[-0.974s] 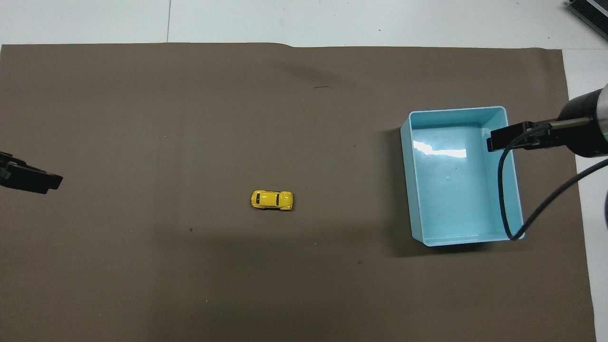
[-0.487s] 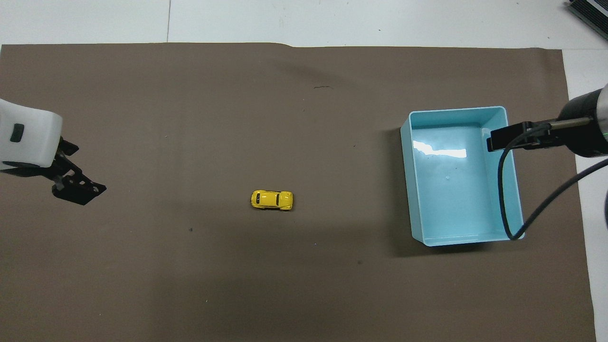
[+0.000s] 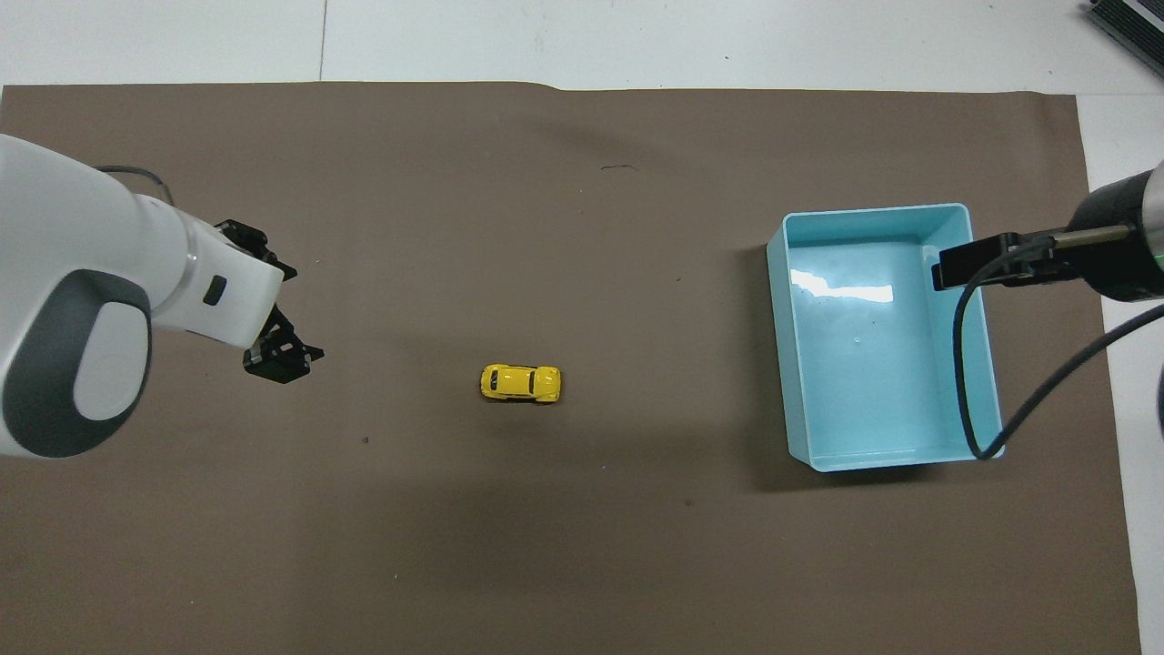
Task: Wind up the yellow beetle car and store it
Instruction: 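Reach the left gripper over the yellow beetle car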
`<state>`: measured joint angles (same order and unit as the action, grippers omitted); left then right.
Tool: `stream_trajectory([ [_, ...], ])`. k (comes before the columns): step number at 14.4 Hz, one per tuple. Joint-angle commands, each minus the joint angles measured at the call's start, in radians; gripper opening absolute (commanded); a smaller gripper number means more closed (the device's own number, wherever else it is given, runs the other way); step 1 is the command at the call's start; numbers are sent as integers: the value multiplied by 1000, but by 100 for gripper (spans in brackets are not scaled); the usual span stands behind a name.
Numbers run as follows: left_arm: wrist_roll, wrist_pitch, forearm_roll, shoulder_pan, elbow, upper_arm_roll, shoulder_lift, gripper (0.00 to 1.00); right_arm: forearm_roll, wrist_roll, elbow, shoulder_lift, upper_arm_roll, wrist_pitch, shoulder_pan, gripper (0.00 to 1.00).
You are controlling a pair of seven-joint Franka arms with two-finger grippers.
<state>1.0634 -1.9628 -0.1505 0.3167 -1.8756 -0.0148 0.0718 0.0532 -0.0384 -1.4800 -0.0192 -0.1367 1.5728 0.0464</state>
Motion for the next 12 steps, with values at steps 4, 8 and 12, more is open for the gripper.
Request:
stream_trajectory([
  [4, 3, -246, -18, 156, -125, -20, 57, 100, 24, -12, -6, 15, -1, -8, 10, 100],
  [8, -23, -364, -18, 240, -163, -25, 111, 100, 24, -12, -6, 15, -1, -8, 10, 100],
  [12, -36, -439, -12, 288, -194, -25, 138, 100, 24, -12, -6, 15, -1, -8, 10, 100],
])
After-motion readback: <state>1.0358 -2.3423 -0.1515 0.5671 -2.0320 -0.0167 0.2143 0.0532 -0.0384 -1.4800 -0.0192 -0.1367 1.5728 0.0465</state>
